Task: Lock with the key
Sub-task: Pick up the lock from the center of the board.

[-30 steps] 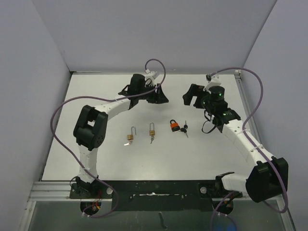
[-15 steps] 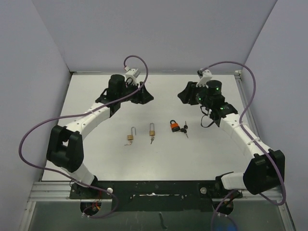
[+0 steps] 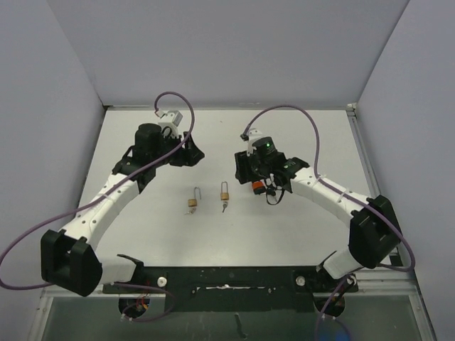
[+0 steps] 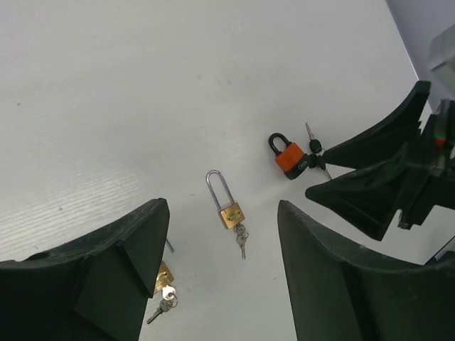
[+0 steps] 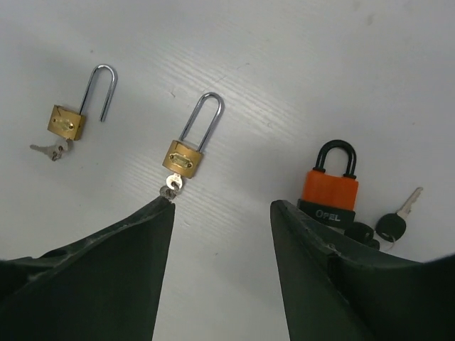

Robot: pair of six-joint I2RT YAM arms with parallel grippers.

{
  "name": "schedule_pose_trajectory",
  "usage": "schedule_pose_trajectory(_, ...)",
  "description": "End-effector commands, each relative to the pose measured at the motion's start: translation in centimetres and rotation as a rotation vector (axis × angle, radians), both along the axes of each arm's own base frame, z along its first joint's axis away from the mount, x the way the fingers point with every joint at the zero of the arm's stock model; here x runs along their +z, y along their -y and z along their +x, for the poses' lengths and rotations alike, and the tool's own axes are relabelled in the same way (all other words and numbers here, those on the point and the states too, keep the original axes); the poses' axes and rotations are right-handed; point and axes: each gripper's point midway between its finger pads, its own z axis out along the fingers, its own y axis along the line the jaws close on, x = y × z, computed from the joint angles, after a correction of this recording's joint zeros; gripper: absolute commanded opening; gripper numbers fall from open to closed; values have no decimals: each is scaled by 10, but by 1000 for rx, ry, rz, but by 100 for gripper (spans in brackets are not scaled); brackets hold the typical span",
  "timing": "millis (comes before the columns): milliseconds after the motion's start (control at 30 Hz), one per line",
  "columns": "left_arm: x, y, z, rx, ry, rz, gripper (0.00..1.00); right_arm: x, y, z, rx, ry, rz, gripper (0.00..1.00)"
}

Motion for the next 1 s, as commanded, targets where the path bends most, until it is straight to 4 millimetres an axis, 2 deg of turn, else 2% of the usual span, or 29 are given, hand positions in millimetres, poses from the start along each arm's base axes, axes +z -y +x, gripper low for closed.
schedule_pose_trajectory(0,20,-21,-8,61,73,36,63,2,-21,2,-7,60,-60,59)
schedule_pose_trajectory(167,24,-33,-11,63,50,68,64,-33,-55,-6,-9,26,-95,62)
schedule_pose_trajectory(333,5,-46,-14,64,-46,13,63,-65,-80,-4,-33,37,-217,63)
schedule_pose_trajectory(433,1,-51,-16,65,-51,-6,63,-73,-90,-3,-43,56,-232,63)
schedule_pose_trajectory(500,2,-54,-18,68,-44,-5,63,-74,-92,-1,-52,70,-218,63)
schedule_pose_trajectory(833,-1,-51,-19,64,-43,-28,64,-66,-81,10,-131,110,-218,63)
schedule_pose_trajectory(967,-2,-51,-19,63,-45,-28,64,-70,-74,12,-184,96,-215,63)
